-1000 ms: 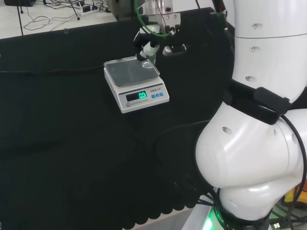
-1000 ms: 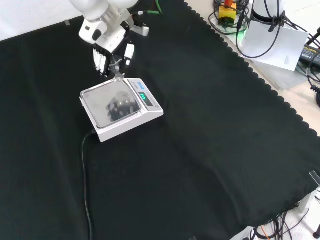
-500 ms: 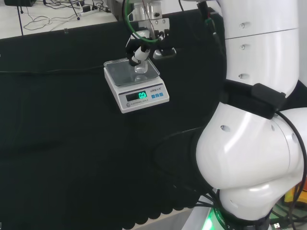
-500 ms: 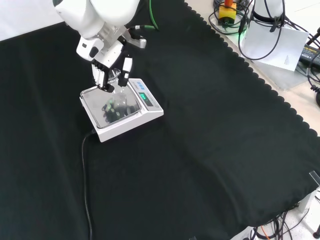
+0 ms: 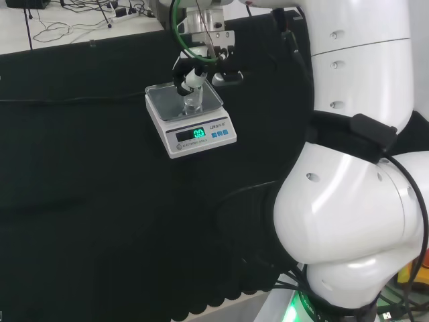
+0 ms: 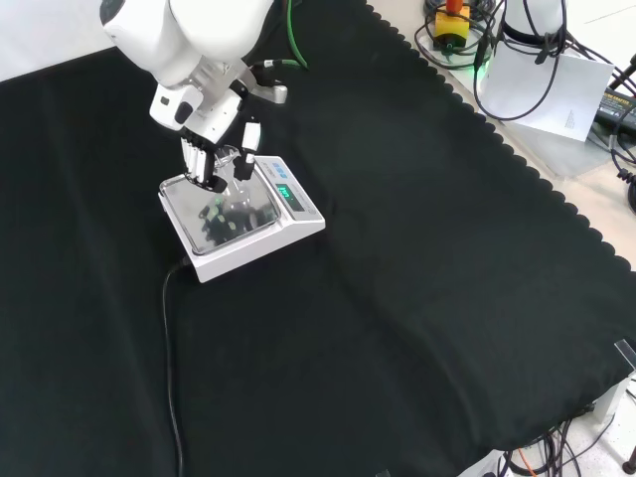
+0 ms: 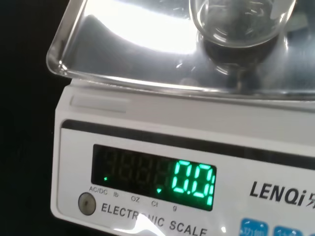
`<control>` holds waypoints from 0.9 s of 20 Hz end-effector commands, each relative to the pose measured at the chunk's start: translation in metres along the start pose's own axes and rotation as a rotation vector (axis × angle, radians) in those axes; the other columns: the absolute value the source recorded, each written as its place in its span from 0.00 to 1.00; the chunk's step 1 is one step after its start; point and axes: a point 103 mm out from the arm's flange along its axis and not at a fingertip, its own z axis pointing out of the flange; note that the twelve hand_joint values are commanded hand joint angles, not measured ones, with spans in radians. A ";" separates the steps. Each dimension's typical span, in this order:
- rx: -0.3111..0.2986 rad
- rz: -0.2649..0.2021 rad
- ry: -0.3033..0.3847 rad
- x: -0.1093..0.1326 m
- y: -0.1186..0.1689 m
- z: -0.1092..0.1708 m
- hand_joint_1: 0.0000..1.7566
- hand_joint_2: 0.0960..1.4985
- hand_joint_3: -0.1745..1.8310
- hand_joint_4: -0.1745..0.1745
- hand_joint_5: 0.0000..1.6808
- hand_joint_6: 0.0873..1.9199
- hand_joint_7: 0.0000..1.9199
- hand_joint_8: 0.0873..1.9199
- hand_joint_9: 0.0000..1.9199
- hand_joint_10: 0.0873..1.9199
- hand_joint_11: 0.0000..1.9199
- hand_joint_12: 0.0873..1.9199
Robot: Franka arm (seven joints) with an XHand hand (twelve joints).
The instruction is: Put the beaker on the electronic balance.
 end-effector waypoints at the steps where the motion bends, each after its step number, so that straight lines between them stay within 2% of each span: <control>1: -0.007 -0.013 0.021 -0.009 -0.010 0.004 0.63 0.82 0.08 0.00 0.45 0.69 0.32 0.53 0.42 0.48 0.45 0.47; 6: 0.000 0.010 -0.010 0.005 0.002 0.011 0.63 0.82 0.08 0.00 0.45 0.69 0.32 0.53 0.42 0.48 0.45 0.47; 12: -0.006 -0.009 -0.015 0.009 0.005 0.021 0.63 0.82 0.08 0.00 0.45 0.69 0.32 0.53 0.42 0.48 0.45 0.47; 18: -0.015 -0.017 -0.005 0.002 0.000 0.019 0.63 0.82 0.08 0.00 0.45 0.69 0.32 0.52 0.42 0.48 0.45 0.48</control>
